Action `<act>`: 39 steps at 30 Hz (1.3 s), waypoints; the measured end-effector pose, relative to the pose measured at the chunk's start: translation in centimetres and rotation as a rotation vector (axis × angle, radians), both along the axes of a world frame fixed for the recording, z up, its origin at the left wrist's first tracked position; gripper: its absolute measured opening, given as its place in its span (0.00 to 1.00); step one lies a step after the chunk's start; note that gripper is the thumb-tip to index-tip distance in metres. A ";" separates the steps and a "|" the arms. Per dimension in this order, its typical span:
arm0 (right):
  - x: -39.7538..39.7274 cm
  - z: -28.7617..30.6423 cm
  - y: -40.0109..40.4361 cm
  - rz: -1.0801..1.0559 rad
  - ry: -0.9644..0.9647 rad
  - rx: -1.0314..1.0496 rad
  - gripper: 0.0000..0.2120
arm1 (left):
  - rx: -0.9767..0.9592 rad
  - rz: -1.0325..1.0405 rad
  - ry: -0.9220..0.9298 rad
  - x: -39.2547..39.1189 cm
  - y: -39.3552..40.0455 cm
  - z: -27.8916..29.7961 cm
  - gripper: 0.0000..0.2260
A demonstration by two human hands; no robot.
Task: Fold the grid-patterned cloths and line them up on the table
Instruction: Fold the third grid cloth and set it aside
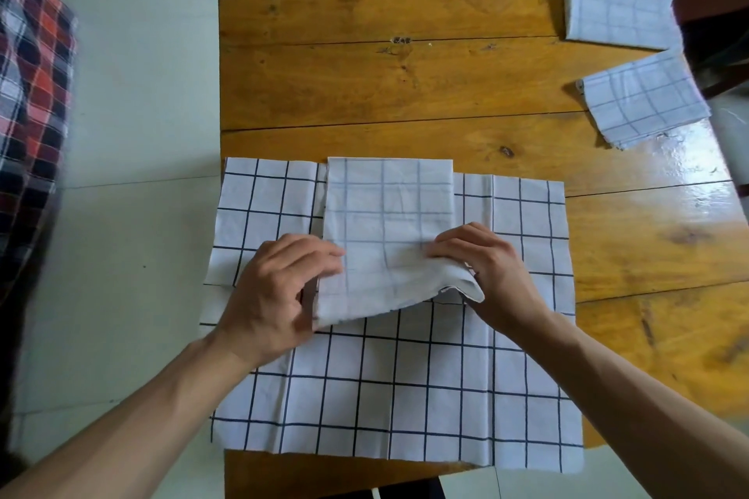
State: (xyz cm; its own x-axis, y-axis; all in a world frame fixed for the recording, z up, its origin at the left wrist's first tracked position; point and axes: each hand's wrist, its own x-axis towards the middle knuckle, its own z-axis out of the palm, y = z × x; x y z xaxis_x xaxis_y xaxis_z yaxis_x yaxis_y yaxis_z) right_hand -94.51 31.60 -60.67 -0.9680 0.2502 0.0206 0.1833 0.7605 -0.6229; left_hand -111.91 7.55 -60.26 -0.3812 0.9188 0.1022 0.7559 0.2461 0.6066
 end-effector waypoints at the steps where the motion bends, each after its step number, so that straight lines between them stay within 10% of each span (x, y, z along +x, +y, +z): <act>1: 0.0 -0.1 0.0 -0.004 0.006 0.008 0.11 | -0.023 0.006 0.005 -0.3 0.0 -0.4 0.14; 10: 0.2 -0.3 -0.2 -0.032 0.026 0.037 0.10 | -0.056 -0.013 0.036 -0.7 1.1 -1.0 0.24; 15: 0.1 -0.2 -0.1 -0.101 0.021 0.086 0.07 | 0.038 0.129 -0.122 -1.0 2.0 -0.6 0.09; 30: -0.9 0.4 -0.2 -0.459 -0.102 -0.110 0.11 | -0.172 0.610 -0.135 -0.3 5.3 -1.0 0.09; 39: -2.0 0.8 0.3 -0.552 -0.207 -0.159 0.07 | -0.034 0.697 -0.209 0.3 5.7 -1.1 0.30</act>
State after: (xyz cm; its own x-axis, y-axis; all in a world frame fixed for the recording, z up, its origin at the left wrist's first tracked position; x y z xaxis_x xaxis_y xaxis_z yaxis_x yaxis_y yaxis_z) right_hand -96.56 31.87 -59.82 -0.6748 0.7004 -0.2326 0.6530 0.4198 -0.6304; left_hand -111.58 13.29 -61.31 -0.8875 0.4567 -0.0610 0.2860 0.6498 0.7043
